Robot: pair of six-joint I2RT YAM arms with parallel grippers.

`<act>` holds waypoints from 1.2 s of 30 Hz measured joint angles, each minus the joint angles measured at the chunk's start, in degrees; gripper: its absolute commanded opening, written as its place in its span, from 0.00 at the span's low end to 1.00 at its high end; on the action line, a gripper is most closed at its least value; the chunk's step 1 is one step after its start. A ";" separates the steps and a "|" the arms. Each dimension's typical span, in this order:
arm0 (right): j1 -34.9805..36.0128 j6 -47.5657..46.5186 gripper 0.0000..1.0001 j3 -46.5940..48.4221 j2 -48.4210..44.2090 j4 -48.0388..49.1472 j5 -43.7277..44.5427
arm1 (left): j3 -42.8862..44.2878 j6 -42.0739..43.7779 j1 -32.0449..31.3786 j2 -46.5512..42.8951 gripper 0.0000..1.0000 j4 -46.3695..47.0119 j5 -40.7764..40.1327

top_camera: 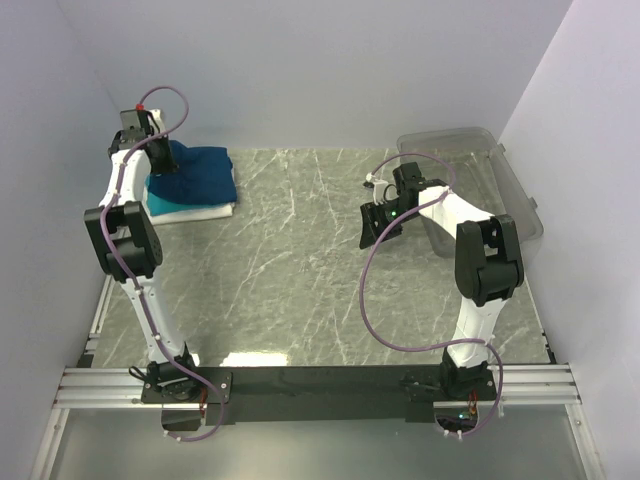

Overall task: Fold and stack the t-shirts
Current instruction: Neatly place the folded tshirt to the corner

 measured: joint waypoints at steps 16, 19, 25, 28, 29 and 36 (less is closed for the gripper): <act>0.00 -0.28 0.61 0.00 0.00 -0.02 0.07 | 2.75 -6.25 0.46 2.36 0.83 0.68 -26.45; 0.00 -0.28 0.61 0.00 0.00 0.02 0.07 | 2.54 -7.87 0.66 -0.63 0.04 0.66 -23.02; 0.00 -0.33 0.61 -0.72 0.00 0.96 0.02 | -2.23 -11.19 1.64 -9.25 0.00 1.05 -12.63; 0.00 -0.48 0.61 -0.94 0.00 0.96 0.02 | -4.26 -12.70 2.45 -9.27 0.00 1.16 -8.68; 0.00 -0.48 0.61 -0.94 0.00 0.98 0.02 | -4.74 -13.03 2.64 -8.70 0.00 1.09 -7.76; 0.00 -0.50 0.61 -1.05 -0.02 1.05 0.07 | -5.18 -14.34 3.21 -0.04 0.00 0.02 -5.60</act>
